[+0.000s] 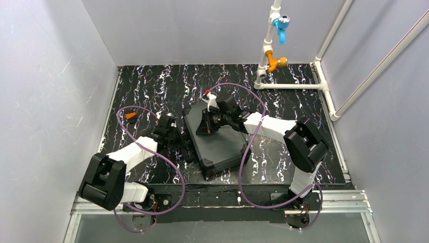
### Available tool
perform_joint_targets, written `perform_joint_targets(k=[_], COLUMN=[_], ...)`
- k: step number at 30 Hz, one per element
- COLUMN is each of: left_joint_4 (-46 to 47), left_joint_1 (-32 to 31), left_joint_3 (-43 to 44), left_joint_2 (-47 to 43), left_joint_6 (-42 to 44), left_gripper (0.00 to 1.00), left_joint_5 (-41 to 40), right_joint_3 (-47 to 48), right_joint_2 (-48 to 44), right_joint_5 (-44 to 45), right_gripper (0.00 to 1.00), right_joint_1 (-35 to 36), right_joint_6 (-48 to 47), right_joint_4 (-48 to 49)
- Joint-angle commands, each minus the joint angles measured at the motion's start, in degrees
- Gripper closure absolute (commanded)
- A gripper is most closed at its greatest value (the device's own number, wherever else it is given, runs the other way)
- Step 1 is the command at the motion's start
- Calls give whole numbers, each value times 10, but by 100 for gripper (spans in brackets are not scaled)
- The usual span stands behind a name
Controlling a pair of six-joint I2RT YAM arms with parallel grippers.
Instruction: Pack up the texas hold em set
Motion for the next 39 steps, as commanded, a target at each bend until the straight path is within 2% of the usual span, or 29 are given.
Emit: perform_joint_targets(k=[1, 22, 31, 39], left_joint_4=[2, 44, -82, -132], left_joint_1=[-3, -37, -37, -37], left_joint_3=[6, -1, 41, 55], left_joint_2=[25, 97, 13, -63], left_joint_6=[4, -24, 8, 25], left_gripper=[100, 100, 100, 100], left_joint_5=[5, -2, -91, -114], right_joint_3=[-63, -62, -58, -42], right_joint_2=[85, 94, 83, 62], right_joint_5=[79, 79, 83, 93], right_gripper=[99, 99, 99, 99], right_joint_1=[8, 8, 8, 8], right_joint_6=[-51, -56, -57, -55], right_joint_4=[-190, -188, -198, -215])
